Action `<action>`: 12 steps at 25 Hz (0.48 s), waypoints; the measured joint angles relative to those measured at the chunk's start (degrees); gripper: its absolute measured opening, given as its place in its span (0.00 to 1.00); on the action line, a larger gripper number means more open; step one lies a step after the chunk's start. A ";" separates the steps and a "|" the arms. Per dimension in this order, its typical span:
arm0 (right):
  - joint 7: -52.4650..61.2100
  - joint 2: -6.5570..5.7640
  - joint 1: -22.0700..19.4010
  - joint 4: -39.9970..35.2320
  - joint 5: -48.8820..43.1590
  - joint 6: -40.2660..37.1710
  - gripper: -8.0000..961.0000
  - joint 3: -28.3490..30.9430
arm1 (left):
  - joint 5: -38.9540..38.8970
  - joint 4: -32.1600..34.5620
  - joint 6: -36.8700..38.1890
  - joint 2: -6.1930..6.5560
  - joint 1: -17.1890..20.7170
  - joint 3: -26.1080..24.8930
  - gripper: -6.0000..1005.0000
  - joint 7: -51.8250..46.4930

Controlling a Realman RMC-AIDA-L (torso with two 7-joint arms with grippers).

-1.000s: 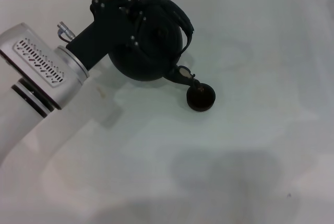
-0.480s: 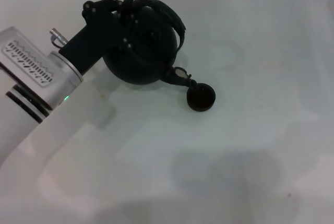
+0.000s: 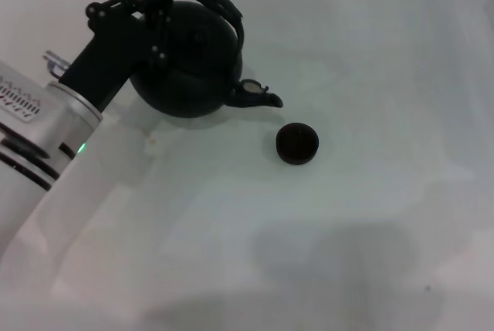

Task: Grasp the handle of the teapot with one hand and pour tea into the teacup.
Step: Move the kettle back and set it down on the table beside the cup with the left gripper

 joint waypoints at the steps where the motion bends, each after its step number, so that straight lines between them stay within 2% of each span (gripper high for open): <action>1: 0.00 0.00 -0.02 0.16 0.00 0.02 0.86 0.00 | 0.00 0.42 0.00 -0.02 0.56 -0.56 0.13 -0.03; 5: 0.00 0.00 0.06 0.62 0.00 0.03 0.86 -0.01 | -0.85 2.54 -0.06 -0.22 3.00 -2.73 0.13 -0.04; 7: 0.00 0.00 0.08 0.69 0.00 0.04 0.86 0.00 | -4.92 5.57 -0.09 -0.26 5.42 -3.02 0.13 -0.04; 12: 0.00 0.00 0.04 0.69 0.00 0.04 0.86 0.00 | -9.09 8.14 -0.08 -0.27 7.90 -2.70 0.13 -0.04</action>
